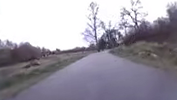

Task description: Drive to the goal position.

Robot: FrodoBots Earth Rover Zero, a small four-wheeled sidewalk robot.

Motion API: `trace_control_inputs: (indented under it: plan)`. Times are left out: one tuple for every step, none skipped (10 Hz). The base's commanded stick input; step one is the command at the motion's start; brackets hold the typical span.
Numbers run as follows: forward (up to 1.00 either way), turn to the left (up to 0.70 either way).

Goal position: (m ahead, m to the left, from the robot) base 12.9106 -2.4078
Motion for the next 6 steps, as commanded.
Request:
trace_control_inputs:
  plan:
    - [1.0, -0.07]
    - [1.0, -0.3]
    - [1.0, -0.4]
    - [1.0, -0.4]
    - [1.0, -0.35]
    - [1.0, -0.14]
